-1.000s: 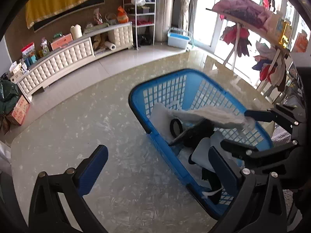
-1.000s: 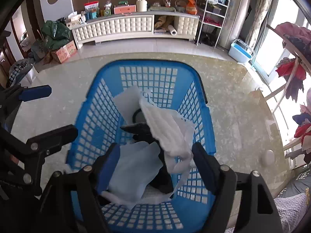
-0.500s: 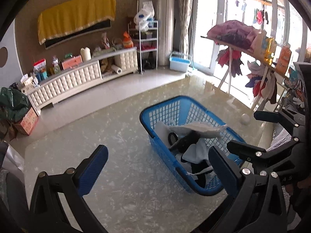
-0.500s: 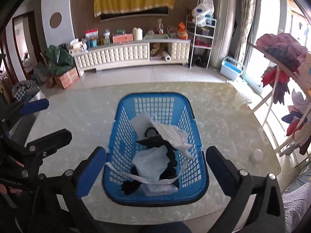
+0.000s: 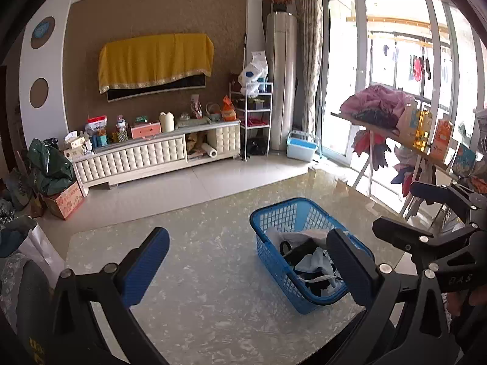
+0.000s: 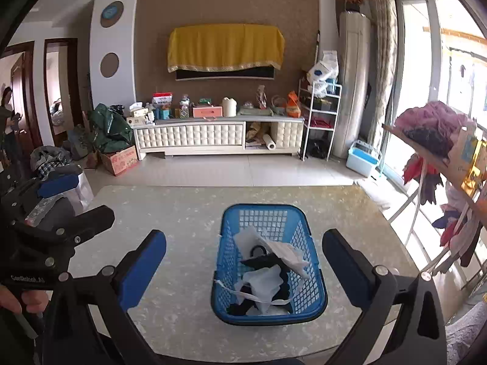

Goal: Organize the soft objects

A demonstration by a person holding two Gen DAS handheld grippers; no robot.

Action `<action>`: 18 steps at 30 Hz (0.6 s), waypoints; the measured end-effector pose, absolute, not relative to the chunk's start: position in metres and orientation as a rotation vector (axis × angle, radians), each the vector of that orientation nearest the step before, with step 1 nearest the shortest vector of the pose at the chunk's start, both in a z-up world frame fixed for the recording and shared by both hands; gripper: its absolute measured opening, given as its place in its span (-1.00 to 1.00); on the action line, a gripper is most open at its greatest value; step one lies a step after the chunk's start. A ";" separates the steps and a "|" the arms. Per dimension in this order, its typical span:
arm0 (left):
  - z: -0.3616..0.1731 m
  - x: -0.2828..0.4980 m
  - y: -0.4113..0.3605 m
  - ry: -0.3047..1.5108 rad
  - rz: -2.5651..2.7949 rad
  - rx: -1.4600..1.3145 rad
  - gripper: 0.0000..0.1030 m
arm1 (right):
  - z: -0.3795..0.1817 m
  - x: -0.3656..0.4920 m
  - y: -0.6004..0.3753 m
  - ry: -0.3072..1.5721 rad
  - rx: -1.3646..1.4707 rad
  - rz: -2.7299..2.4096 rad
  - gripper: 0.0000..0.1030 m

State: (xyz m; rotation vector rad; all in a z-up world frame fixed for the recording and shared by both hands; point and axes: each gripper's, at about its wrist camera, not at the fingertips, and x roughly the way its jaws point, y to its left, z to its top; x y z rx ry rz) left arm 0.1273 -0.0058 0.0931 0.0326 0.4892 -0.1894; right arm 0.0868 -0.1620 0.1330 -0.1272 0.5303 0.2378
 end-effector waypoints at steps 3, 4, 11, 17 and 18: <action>0.098 0.120 -0.002 0.477 -0.189 0.023 0.99 | 0.136 0.079 -0.157 0.516 -0.140 0.239 1.00; 0.098 0.118 -0.001 0.475 -0.190 0.019 0.99 | 0.136 0.079 -0.156 0.516 -0.146 0.236 1.00; 0.099 0.106 -0.003 0.464 -0.202 0.011 0.99 | 0.132 0.081 -0.157 0.521 -0.164 0.232 1.00; 0.100 0.099 -0.003 0.456 -0.215 0.009 0.99 | 0.133 0.076 -0.159 0.515 -0.167 0.224 1.00; 0.100 0.099 -0.004 0.456 -0.214 0.011 0.99 | 0.133 0.076 -0.160 0.512 -0.165 0.224 1.00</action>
